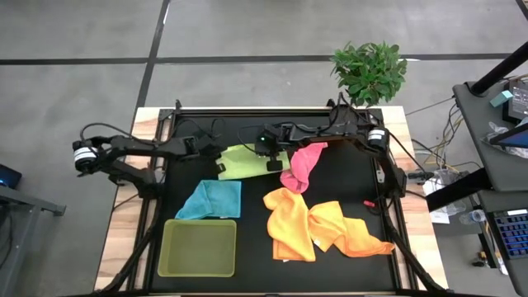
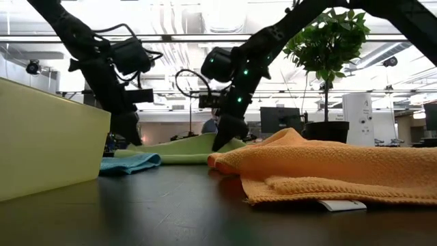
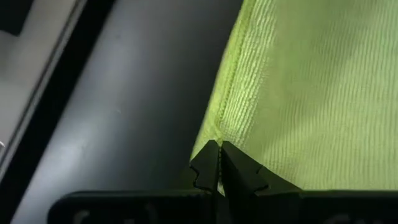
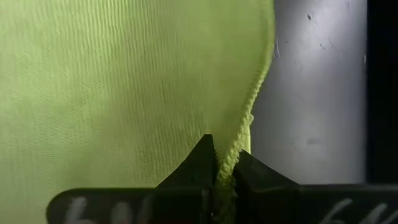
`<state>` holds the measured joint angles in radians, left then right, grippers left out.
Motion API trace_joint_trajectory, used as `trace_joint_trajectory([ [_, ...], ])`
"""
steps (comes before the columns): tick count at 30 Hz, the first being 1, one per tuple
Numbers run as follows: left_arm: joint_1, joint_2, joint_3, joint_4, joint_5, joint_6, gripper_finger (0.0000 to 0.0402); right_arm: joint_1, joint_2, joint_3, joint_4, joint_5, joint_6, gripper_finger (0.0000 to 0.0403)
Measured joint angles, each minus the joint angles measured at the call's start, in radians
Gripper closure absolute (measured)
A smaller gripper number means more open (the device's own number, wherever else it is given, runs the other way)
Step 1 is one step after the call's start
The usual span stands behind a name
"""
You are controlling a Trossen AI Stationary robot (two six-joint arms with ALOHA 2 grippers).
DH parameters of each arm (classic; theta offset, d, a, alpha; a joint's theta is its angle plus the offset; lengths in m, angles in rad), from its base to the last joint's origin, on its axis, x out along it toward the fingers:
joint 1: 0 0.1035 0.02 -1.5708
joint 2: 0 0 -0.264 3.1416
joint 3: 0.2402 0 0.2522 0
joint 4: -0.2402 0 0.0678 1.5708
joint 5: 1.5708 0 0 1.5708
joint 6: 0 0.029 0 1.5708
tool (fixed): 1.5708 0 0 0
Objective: Fold microfiber towels
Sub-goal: Fold the green microfiber towel
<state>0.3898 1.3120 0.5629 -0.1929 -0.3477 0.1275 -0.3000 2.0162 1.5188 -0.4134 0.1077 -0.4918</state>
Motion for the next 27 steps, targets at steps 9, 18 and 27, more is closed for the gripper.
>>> trace_joint_trajectory([
  [9,0.028,0.052,-0.001,0.073,0.001,0.044,0.0401,-0.002,-0.009,0.002,0.0,0.0,0.002,0.0394],
  [18,0.028,0.107,-0.001,0.107,0.002,0.045,0.0402,-0.002,-0.012,0.003,-0.007,0.001,0.001,0.0358],
  [27,0.028,0.072,-0.001,0.108,0.002,0.049,0.0366,-0.002,-0.04,0.006,-0.037,0.004,0.022,0.0292],
])
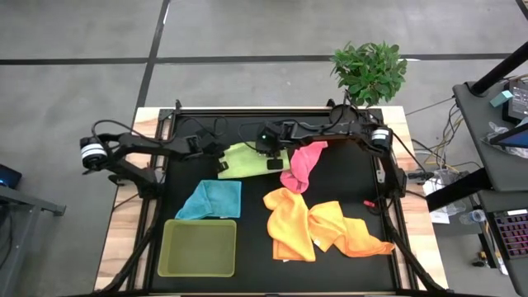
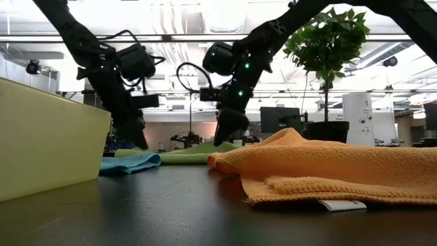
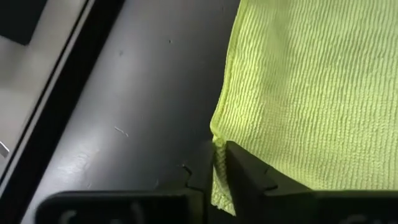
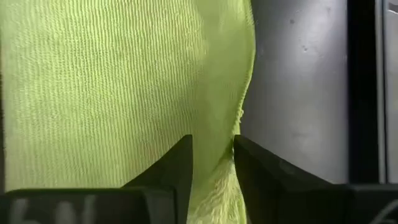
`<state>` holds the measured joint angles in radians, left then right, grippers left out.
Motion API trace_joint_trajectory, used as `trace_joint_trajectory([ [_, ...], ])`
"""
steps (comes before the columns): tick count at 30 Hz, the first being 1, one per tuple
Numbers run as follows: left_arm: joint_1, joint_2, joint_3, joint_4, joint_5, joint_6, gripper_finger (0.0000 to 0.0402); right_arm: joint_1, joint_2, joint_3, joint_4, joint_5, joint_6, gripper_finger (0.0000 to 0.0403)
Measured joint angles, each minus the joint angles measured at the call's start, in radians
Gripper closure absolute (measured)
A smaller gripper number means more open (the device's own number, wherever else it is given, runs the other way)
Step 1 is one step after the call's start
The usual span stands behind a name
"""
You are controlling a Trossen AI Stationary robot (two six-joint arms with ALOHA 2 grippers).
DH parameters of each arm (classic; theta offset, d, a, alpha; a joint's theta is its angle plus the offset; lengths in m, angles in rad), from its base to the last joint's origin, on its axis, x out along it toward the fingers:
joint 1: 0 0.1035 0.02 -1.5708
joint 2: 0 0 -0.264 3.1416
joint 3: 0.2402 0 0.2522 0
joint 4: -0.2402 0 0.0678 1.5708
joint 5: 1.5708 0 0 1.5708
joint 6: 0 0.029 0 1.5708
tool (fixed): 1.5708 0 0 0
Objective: Fold microfiber towels
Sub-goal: Fold the green microfiber towel
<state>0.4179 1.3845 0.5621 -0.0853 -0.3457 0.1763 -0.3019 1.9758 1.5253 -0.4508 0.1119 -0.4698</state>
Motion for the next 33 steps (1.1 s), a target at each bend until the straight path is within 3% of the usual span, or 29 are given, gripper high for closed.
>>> trace_joint_trajectory([
  [6,0.0,-0.04,-0.001,-0.001,0.0,0.023,0.0316,0.0,-0.051,0.001,-0.048,-0.004,0.017,0.0287],
  [11,-0.002,-0.093,-0.001,-0.01,0.002,0.021,0.0304,0.0,-0.1,0.001,-0.106,-0.007,0.057,0.0287],
  [19,-0.01,-0.155,-0.003,-0.002,0.277,0.012,0.0304,0.0,-0.117,0.001,-0.175,-0.015,0.108,0.0287],
  [27,-0.009,-0.087,-0.016,0.001,0.284,-0.003,0.0304,0.003,-0.116,-0.038,-0.161,-0.126,0.164,0.0298],
  [33,-0.007,0.009,-0.017,0.023,0.255,-0.008,0.0304,0.003,-0.115,-0.075,-0.135,-0.141,0.173,0.0309],
])
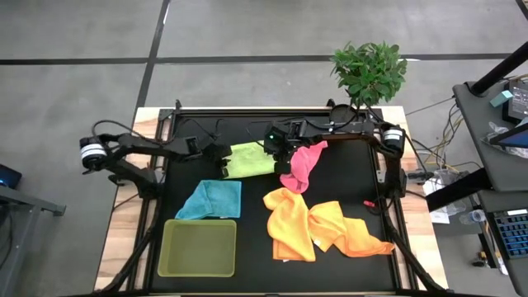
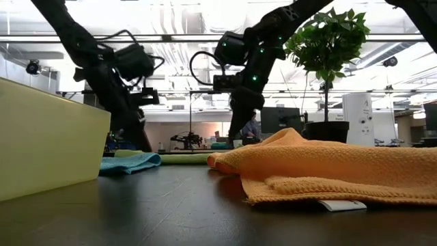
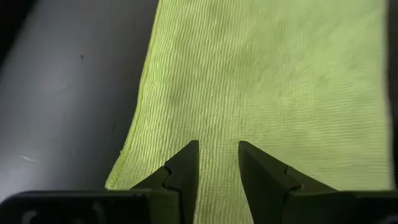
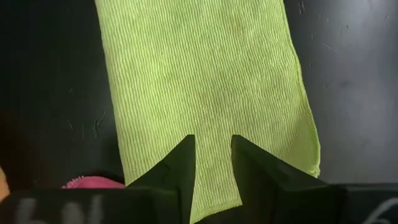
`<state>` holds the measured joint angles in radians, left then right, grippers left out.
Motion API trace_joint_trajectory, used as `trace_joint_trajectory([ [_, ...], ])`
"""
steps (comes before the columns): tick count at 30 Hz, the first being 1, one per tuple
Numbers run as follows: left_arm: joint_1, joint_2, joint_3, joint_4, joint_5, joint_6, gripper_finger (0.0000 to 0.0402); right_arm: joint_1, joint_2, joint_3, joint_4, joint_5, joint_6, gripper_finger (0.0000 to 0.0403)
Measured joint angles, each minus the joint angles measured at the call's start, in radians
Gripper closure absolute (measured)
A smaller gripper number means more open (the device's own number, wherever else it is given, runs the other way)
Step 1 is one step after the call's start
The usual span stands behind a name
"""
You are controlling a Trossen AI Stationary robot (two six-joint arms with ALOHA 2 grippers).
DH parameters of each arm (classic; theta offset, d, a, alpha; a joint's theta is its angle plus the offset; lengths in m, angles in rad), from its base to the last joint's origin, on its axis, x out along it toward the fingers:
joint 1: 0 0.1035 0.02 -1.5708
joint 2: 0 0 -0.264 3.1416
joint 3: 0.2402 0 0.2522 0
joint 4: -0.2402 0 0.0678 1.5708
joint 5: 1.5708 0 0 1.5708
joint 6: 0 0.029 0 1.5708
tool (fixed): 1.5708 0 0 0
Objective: Fold microfiber towels
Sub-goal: Fold the green microfiber towel
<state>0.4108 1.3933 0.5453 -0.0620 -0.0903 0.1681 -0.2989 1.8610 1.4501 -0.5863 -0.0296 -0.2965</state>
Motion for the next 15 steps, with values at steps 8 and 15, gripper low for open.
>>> trace_joint_trajectory([
  [8,0.037,0.091,0.032,-0.052,-0.36,0.099,0.0304,0.0,0.0,-0.001,0.024,0.001,0.0,0.0311],
  [15,0.058,-0.042,0.108,-0.099,-0.248,0.232,0.0304,0.027,-0.003,-0.032,0.009,0.002,0.059,0.0314],
])
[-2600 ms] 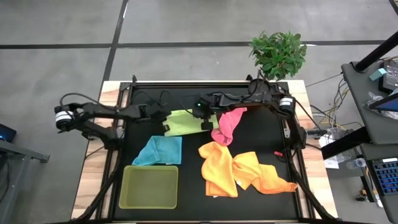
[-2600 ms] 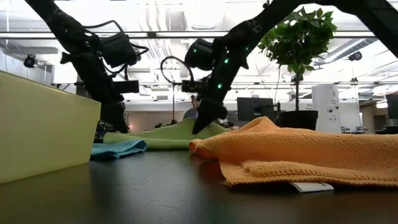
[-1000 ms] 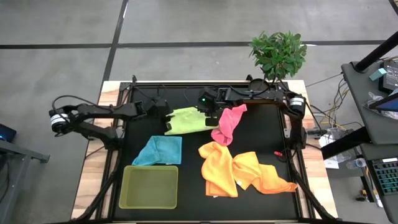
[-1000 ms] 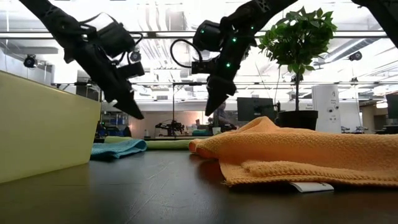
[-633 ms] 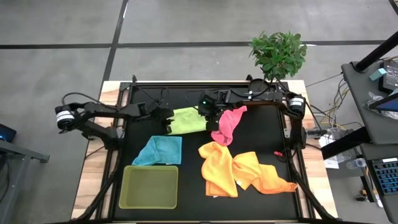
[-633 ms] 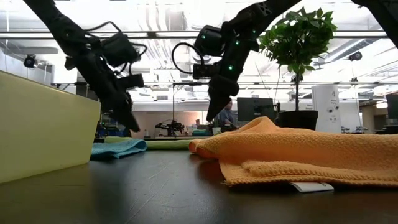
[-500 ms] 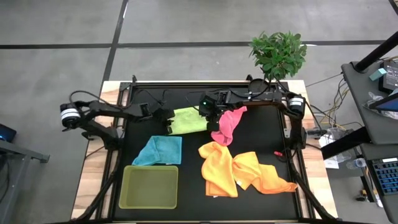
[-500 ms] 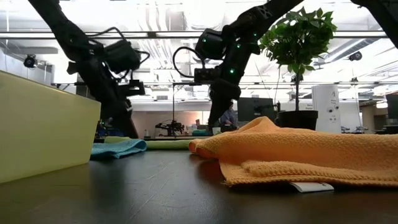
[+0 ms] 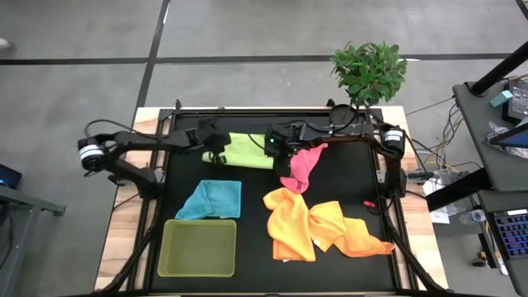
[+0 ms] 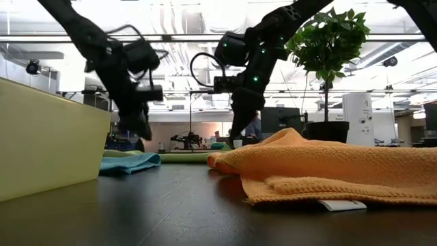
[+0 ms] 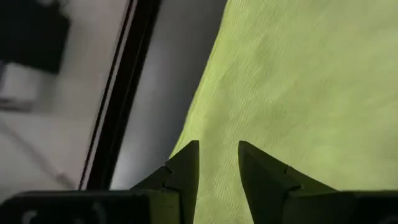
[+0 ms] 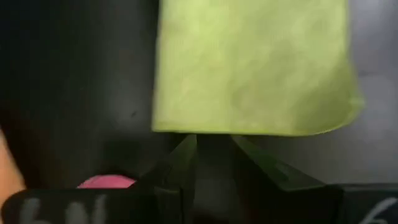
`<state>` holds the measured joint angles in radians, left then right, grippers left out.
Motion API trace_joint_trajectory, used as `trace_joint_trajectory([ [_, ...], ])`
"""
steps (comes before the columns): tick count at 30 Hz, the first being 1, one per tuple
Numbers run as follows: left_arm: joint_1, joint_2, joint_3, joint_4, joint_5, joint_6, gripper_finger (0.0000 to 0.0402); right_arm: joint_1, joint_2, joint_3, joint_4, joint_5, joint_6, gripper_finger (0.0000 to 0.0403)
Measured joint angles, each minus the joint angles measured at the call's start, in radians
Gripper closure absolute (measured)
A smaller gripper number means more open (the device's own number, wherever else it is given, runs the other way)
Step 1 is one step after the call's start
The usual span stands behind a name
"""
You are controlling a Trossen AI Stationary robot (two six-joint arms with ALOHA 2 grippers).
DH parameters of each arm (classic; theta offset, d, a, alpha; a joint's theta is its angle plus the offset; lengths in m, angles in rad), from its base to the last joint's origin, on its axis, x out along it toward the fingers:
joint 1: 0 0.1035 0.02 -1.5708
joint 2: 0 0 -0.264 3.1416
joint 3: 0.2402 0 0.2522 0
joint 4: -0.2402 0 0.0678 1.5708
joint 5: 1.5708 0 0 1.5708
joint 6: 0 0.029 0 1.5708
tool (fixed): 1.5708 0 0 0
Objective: Fold microfiber towels
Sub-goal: Fold the green microfiber towel
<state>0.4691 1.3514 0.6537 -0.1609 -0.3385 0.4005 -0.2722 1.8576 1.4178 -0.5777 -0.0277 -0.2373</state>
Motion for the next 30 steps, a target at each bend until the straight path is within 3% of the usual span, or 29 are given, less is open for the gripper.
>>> trace_joint_trajectory([
  [4,-0.018,-0.096,0.011,0.024,0.191,-0.063,0.0304,0.036,-0.003,-0.048,0.017,0.0,0.035,0.0316],
  [7,-0.04,-0.142,0.008,0.025,0.252,-0.14,0.0304,0.065,-0.004,-0.081,0.029,0.001,0.061,0.0316],
  [13,-0.131,-0.167,0.0,0.031,0.256,-0.24,0.0304,0.126,-0.032,-0.158,0.105,0.002,0.105,0.0319],
  [21,-0.255,-0.113,-0.006,0.159,0.257,-0.291,0.0304,0.185,-0.125,-0.282,0.308,0.011,0.185,0.032],
  [30,-0.289,-0.039,-0.006,0.304,0.258,-0.359,0.0304,0.197,-0.254,-0.43,0.483,0.076,0.295,0.0321],
])
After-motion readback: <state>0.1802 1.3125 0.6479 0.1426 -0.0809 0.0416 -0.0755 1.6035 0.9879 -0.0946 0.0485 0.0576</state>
